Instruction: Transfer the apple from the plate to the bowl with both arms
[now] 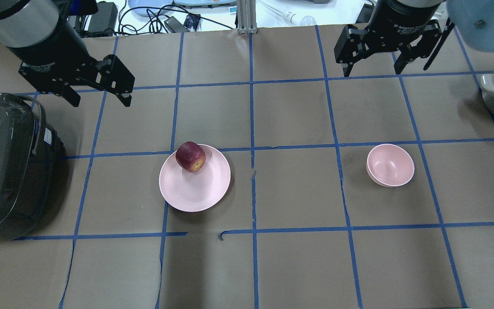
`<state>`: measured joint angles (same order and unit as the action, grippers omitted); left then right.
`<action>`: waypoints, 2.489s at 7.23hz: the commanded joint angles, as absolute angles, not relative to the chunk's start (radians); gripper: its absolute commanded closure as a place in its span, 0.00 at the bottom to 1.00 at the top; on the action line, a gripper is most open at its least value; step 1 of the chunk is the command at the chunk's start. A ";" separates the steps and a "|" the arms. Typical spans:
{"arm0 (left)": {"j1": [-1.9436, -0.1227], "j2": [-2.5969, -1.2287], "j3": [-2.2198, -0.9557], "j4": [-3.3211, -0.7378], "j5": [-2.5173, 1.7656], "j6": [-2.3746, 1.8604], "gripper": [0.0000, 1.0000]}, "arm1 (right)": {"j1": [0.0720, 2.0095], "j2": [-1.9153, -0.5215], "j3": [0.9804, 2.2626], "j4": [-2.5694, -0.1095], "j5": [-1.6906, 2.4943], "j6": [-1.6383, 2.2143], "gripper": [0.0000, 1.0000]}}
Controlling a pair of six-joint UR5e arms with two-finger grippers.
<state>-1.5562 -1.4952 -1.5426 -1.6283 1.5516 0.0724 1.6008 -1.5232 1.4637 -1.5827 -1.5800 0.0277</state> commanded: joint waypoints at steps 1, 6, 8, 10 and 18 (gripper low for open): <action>-1.555 -1.497 -1.549 -1.626 1.551 0.074 0.00 | 1.600 -1.523 1.463 -1.582 -1.580 0.028 0.00; -1.557 -1.506 -1.551 -1.621 1.548 0.080 0.00 | 1.598 -1.523 1.463 -1.582 -1.582 0.028 0.00; -1.555 -1.509 -1.552 -1.617 1.551 0.121 0.00 | 1.600 -1.523 1.463 -1.582 -1.580 0.028 0.00; -1.555 -1.516 -1.551 -1.600 1.549 0.133 0.00 | 1.600 -1.523 1.463 -1.582 -1.578 0.028 0.00; -1.565 -1.540 -1.566 -1.534 1.549 0.133 0.00 | 1.600 -1.523 1.465 -1.577 -1.574 0.029 0.00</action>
<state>-1.5646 -1.5406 -1.5700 -1.5355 1.5480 0.1353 1.5999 -1.5239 1.4649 -1.5759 -1.5726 0.0291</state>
